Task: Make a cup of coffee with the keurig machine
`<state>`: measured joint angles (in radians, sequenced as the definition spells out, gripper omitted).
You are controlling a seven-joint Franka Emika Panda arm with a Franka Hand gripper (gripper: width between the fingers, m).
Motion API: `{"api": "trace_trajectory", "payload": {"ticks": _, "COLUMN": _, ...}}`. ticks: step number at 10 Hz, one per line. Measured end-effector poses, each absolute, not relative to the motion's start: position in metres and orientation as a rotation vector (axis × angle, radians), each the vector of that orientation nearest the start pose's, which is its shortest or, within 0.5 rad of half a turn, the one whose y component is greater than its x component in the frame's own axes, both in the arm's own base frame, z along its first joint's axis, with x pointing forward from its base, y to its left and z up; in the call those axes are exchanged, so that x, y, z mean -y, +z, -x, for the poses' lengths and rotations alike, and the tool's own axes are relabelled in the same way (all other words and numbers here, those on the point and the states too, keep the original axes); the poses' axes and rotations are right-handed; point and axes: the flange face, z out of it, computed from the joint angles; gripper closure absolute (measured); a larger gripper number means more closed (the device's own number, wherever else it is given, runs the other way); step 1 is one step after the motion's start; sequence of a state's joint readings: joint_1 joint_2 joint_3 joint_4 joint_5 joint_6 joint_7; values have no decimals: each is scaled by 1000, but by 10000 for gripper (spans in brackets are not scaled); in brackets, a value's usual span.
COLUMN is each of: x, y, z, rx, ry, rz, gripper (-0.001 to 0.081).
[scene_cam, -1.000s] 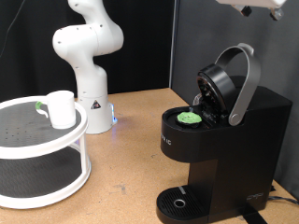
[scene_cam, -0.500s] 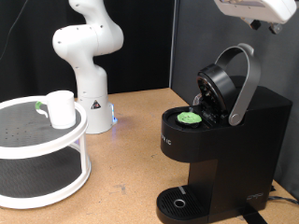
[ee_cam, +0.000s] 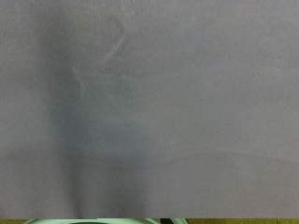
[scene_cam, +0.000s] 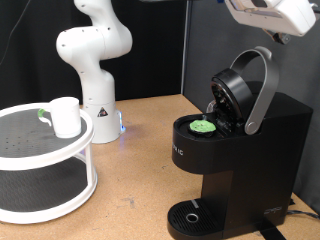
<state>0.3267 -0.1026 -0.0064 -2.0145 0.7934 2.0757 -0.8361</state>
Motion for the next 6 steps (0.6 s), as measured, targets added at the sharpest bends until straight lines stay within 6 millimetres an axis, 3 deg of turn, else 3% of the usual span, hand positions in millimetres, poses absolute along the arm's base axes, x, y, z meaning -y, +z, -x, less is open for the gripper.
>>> {"api": "trace_trajectory", "payload": {"ticks": 1, "x": -205, "y": 527, "z": -510, "rx": 979, "ry": -427, "rz": 2260, "gripper": 789}}
{"api": "trace_trajectory", "payload": {"ticks": 6, "x": -193, "y": 518, "z": -514, "rx": 1009, "ry": -402, "rz": 2344, "gripper": 805}}
